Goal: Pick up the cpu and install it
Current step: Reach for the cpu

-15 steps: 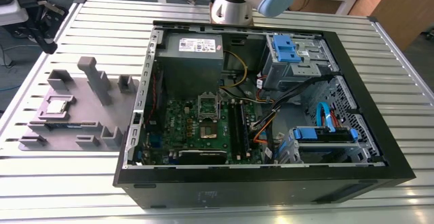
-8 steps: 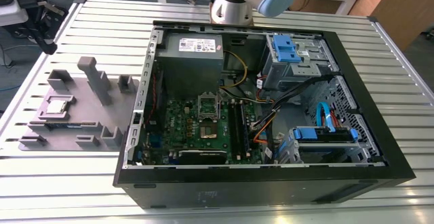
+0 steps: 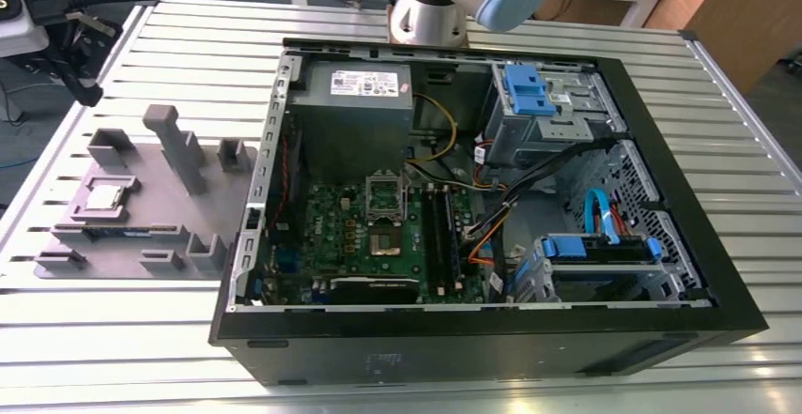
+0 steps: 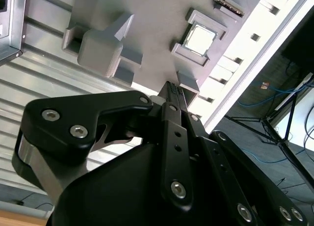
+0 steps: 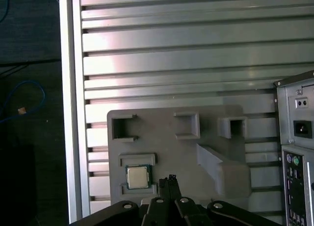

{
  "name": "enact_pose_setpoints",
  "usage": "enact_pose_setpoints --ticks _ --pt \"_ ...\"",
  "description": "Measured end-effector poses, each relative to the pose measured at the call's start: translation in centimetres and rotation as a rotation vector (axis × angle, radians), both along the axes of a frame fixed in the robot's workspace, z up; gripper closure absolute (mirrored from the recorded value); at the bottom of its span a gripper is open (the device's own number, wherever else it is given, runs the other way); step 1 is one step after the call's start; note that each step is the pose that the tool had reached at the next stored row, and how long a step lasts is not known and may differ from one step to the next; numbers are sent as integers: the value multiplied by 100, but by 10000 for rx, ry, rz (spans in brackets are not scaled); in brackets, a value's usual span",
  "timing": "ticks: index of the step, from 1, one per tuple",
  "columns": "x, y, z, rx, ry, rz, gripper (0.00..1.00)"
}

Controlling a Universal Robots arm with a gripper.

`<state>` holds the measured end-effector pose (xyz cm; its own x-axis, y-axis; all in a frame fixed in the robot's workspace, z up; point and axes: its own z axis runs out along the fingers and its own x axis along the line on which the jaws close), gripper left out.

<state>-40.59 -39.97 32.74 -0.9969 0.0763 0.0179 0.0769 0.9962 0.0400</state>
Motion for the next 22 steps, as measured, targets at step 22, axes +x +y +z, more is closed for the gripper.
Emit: enact_pose_setpoints --ticks 22 --pt "-123 -30 -189 0 -103 0 89"
